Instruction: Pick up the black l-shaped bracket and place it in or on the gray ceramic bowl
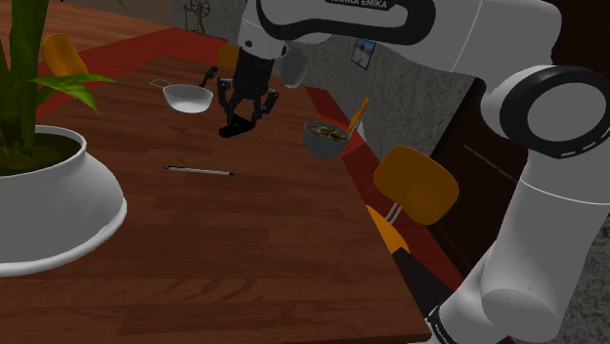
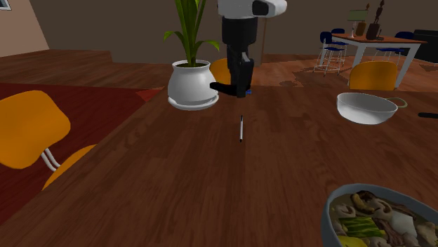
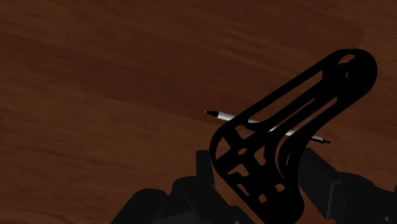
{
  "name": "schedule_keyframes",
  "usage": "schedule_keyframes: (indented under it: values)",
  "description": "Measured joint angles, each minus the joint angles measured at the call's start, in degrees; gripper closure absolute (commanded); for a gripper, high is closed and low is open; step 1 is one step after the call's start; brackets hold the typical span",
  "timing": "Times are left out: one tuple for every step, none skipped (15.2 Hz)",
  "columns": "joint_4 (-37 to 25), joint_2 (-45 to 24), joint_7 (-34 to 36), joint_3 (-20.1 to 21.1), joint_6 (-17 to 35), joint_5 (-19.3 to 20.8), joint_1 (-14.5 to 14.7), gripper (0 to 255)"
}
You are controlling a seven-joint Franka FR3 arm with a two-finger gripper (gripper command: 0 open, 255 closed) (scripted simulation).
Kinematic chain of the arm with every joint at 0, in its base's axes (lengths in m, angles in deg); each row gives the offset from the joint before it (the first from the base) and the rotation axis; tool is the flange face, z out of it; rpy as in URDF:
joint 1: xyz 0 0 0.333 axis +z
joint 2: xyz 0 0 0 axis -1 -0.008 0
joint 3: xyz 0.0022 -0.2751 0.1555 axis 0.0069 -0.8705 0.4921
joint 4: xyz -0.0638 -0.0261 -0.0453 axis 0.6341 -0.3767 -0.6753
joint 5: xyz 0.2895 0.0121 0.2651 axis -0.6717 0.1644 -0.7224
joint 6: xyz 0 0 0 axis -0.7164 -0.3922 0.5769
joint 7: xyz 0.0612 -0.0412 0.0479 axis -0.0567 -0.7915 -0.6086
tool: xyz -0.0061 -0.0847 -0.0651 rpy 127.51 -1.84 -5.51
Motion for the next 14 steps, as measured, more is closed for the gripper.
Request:
schedule_keyframes:
  values:
    - [-0.7, -0.2, 0.0, 0.0, -0.5, 0.1, 0.0, 255]
    - [-0.5, 0.2, -0.5, -0.1, -0.7, -0.2, -0.3, 255]
    - [0.4, 0.8, -1.6, -0.5, -0.4, -0.6, -1.2, 255]
    - [1.5, 1.5, -2.8, -0.8, -0.1, -1.0, -2.1, 255]
    - [2.2, 2.0, -3.9, -1.2, 0.1, -1.3, -2.8, 255]
    - [3.1, 2.8, -5.2, -1.6, 0.2, -1.8, -3.8, 255]
    - [2.9, 2.9, -6.6, -2.0, -0.1, -2.1, -4.6, 255]
    - [3.8, 3.6, -7.8, -2.4, 0.0, -2.5, -5.4, 255]
    - [4.5, 3.9, -9.2, -2.9, 0.3, -2.8, -6.3, 255]
    - [4.8, 4.2, -10.4, -3.4, 0.3, -3.1, -7.1, 255]
    - [4.9, 4.4, -11.6, -3.8, 0.1, -3.4, -7.8, 255]
    - [5.1, 4.7, -13.2, -4.4, 0.1, -3.7, -8.8, 255]
    - [6.2, 5.3, -14.7, -4.9, 0.4, -4.1, -9.8, 255]
    - [6.1, 5.4, -15.6, -5.3, 0.2, -4.3, -10.3, 255]
